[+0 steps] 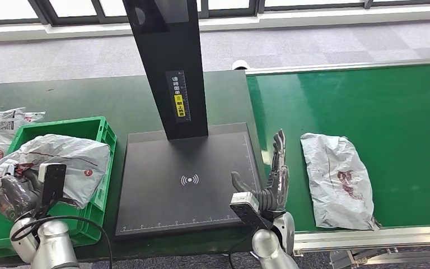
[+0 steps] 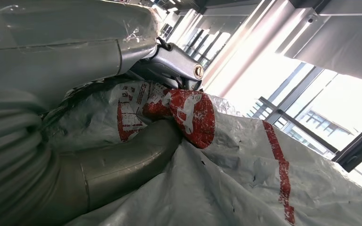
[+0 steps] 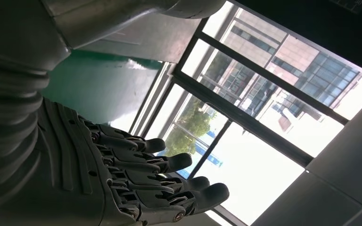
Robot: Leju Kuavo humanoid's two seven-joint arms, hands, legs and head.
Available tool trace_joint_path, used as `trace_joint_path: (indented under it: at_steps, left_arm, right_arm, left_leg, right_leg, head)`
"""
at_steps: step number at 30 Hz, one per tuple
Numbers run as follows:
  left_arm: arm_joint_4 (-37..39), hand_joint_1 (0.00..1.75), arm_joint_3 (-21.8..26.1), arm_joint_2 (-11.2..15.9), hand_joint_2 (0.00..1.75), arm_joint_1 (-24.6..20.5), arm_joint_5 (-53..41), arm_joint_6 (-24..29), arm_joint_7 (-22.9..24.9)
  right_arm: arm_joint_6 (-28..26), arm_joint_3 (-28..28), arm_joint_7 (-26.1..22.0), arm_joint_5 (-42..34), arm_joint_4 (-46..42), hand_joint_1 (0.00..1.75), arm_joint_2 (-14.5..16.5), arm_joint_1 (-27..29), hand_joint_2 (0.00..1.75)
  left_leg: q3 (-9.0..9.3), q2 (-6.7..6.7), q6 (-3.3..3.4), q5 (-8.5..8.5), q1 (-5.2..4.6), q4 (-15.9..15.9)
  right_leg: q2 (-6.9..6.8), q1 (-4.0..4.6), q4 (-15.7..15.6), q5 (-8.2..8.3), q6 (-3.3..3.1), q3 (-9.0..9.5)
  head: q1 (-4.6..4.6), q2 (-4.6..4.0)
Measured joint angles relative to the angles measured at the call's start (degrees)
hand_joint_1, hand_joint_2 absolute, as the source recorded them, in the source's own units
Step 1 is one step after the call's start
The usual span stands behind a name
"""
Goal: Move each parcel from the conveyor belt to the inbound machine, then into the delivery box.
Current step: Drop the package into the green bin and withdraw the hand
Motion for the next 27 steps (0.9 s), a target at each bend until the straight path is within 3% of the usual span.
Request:
trace_joint_path:
  at_steps: [27]
  left_arm:
    - [0.1, 1.75, 0.2, 0.0, 1.75, -0.1, 0.0, 0.0, 0.0]
  right_arm:
    - [0.0, 0.0, 0.0, 0.0, 0.2, 0.00, 0.0, 0.0, 1.75]
  left_leg:
    - [0.01, 0.00, 0.00, 0.00, 0.00, 0.0]
  right_leg:
    - [0.00, 0.00, 0.0, 0.00, 0.00, 0.01]
  head:
    - [0.00, 0.00]
